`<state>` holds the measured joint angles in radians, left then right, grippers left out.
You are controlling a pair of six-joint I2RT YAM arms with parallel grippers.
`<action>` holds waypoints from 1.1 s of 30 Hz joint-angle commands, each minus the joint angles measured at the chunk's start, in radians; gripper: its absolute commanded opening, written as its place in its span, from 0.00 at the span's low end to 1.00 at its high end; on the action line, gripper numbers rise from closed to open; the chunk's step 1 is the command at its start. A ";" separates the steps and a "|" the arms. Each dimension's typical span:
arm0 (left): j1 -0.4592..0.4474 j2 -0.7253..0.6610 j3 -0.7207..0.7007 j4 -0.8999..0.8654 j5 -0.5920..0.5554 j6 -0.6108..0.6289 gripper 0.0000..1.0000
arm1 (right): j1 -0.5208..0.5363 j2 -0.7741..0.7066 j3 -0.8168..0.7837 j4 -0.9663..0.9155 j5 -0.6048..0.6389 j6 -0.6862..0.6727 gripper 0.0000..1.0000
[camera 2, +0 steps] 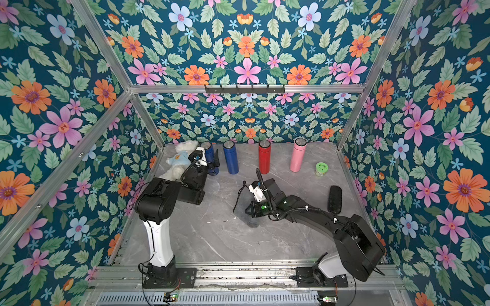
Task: Wipe the surface of the thermos
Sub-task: Place the thermos at the center of the board, then pick up the thermos from the center of the board.
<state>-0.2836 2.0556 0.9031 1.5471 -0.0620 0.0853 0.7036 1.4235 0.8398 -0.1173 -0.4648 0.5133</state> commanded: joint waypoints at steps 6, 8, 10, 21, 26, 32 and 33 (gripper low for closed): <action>0.002 -0.048 -0.026 0.030 0.003 0.018 0.99 | 0.002 -0.022 -0.011 0.051 -0.012 0.005 0.00; 0.002 -0.071 -0.039 0.023 0.007 0.015 0.99 | 0.002 -0.031 -0.018 0.051 -0.011 0.007 0.00; 0.002 -0.106 -0.054 0.010 0.014 0.008 0.99 | 0.001 -0.049 -0.029 0.056 -0.006 0.008 0.00; -0.041 -0.368 0.044 -0.496 0.103 -0.079 0.99 | 0.001 -0.132 -0.074 0.052 0.020 0.006 0.00; -0.102 -0.346 0.283 -0.883 0.172 -0.087 0.99 | 0.002 -0.161 -0.095 0.057 0.029 0.008 0.00; -0.149 -0.218 0.582 -1.254 0.156 -0.099 0.99 | 0.002 -0.191 -0.114 0.055 0.044 0.010 0.00; -0.150 -0.197 0.620 -1.300 0.153 -0.103 0.99 | 0.002 -0.196 -0.116 0.052 0.046 0.008 0.00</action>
<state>-0.4309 1.8221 1.4490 0.5034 0.0914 -0.0010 0.7040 1.2381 0.7277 -0.0803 -0.4351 0.5171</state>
